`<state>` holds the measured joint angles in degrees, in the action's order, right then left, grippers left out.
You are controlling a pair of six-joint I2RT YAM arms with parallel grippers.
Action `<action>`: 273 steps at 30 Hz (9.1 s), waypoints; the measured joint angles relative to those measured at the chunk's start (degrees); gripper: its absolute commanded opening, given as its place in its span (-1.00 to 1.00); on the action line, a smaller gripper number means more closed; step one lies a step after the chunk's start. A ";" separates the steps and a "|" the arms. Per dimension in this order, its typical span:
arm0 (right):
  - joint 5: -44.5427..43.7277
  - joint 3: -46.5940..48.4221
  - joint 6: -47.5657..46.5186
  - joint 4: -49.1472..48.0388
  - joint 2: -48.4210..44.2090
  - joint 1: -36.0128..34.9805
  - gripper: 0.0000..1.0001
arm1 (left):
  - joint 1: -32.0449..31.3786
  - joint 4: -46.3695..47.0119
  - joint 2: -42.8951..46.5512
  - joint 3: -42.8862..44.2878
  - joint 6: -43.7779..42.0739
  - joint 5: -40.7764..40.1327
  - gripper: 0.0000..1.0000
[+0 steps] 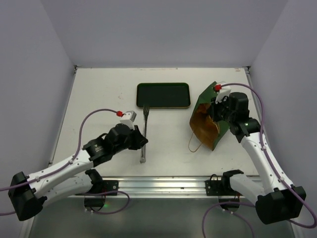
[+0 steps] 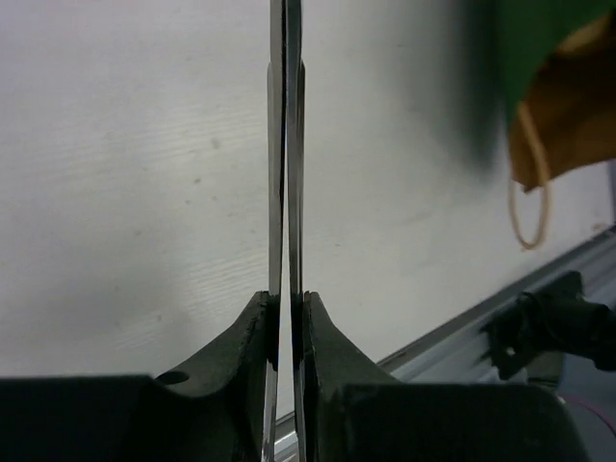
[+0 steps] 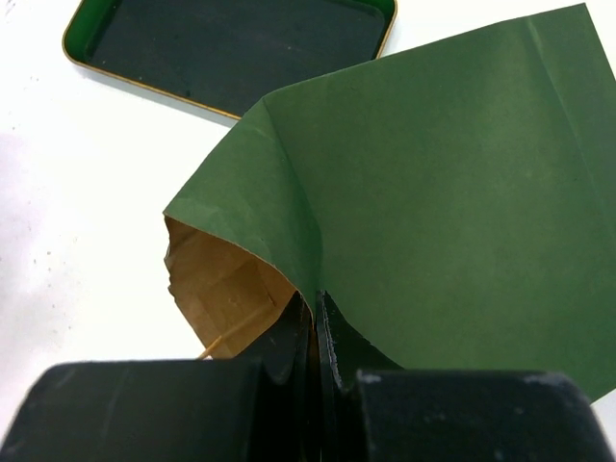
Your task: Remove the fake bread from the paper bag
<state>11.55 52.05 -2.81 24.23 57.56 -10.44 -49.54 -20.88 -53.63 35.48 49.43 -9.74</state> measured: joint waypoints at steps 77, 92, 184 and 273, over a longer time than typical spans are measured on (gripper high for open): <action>1.51 2.27 -2.75 4.44 -1.27 2.69 -1.00 | -5.01 22.95 -39.21 25.00 2.71 25.18 -0.11; 1.51 2.25 -2.75 4.09 -1.27 2.69 -1.00 | -5.25 21.97 -42.29 29.40 3.54 22.93 0.02; -6.54 -0.02 -1.55 -0.22 -2.49 4.63 -1.00 | 19.76 3.52 -27.04 27.74 -15.43 35.01 -1.00; 0.09 -1.90 -5.88 0.20 -5.95 6.38 -1.00 | 10.45 9.42 -4.74 14.99 -7.85 34.23 -0.10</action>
<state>11.64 50.15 -8.69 24.43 51.62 -4.05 -39.09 -11.46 -58.37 50.48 41.58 24.49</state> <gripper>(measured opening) 0.031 0.453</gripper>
